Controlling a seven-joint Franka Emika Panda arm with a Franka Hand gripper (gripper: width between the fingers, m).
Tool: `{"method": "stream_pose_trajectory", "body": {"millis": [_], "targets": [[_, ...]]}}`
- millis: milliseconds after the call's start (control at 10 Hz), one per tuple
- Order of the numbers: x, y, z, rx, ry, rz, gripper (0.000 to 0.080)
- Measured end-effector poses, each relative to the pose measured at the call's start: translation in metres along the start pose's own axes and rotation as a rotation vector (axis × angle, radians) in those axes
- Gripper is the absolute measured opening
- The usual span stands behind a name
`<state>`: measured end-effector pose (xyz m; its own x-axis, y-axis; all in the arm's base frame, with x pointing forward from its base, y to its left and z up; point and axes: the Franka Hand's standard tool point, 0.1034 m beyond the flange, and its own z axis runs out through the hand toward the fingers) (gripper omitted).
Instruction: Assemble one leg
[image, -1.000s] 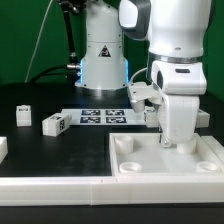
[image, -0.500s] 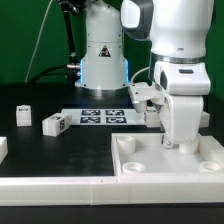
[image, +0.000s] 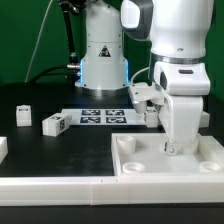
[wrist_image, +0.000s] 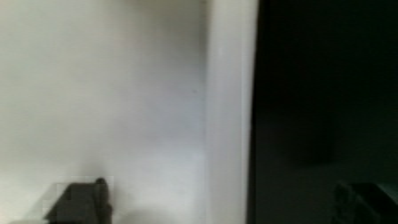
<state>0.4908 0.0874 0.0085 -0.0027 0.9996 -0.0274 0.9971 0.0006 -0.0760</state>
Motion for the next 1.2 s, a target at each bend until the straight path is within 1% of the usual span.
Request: {"method": "stream_pose_trajectory", "body": {"millis": [300,400,500,700,800,1000,1200], "targets": [[0.000,-0.001,-0.001,0.000,-0.001,0.004,0.0648],[0.001,-0.004,-0.009,-0.004,-0.005,0.016,0.0648],[0.004,-0.009,-0.025,-0.015,-0.014,0.039,0.0648],[0.011,-0.017,-0.050,-0.039,-0.027,0.077,0.0648],[0.015,-0.022,-0.061,-0.045,-0.034,0.148,0.0648],[0.015,-0.024,-0.060,-0.045,-0.034,0.156,0.0648],[0.015,-0.024,-0.060,-0.047,-0.030,0.295,0.0649]]}}
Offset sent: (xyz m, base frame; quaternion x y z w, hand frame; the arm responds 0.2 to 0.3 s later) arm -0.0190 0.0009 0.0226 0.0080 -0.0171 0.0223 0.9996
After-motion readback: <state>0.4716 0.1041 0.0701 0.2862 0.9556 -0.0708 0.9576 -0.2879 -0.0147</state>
